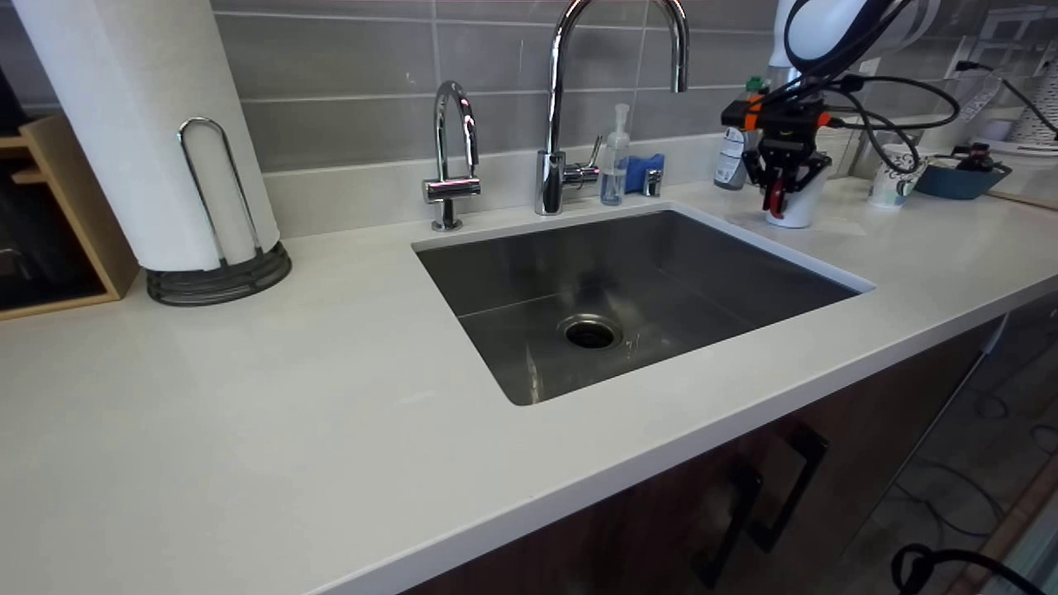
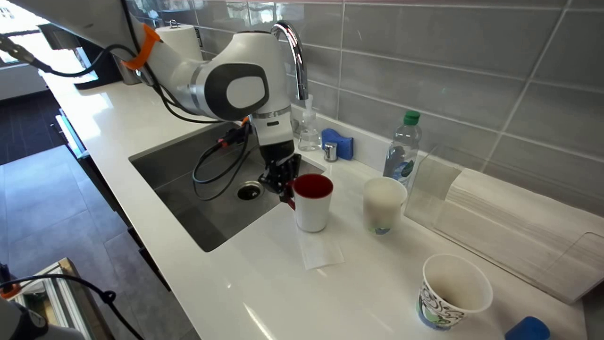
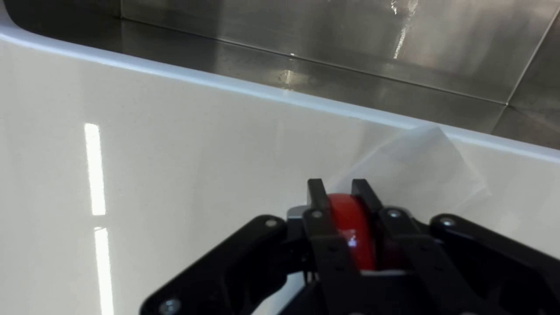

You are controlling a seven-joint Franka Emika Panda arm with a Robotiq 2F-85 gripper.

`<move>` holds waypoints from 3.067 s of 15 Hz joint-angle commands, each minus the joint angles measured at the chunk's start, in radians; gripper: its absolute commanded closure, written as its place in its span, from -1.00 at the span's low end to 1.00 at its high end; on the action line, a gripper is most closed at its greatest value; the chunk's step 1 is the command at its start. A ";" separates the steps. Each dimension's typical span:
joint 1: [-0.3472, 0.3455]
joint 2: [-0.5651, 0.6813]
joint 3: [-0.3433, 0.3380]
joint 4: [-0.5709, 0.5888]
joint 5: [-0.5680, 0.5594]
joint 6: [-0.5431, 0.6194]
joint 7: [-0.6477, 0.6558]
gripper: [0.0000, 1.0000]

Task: Put the mug cup in the sink

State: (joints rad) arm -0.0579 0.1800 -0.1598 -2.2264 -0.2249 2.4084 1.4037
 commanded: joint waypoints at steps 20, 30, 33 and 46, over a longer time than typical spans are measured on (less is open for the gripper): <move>0.019 -0.541 0.133 -0.395 0.105 -0.102 -0.616 0.90; -0.021 -0.487 0.181 -0.389 0.096 -0.099 -0.629 0.60; 0.039 -0.458 0.191 -0.377 0.142 -0.084 -0.744 0.90; 0.224 -0.107 0.370 -0.139 0.114 0.030 -1.083 0.90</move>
State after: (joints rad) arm 0.1670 -0.0119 0.2342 -2.4705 -0.0869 2.4336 0.4710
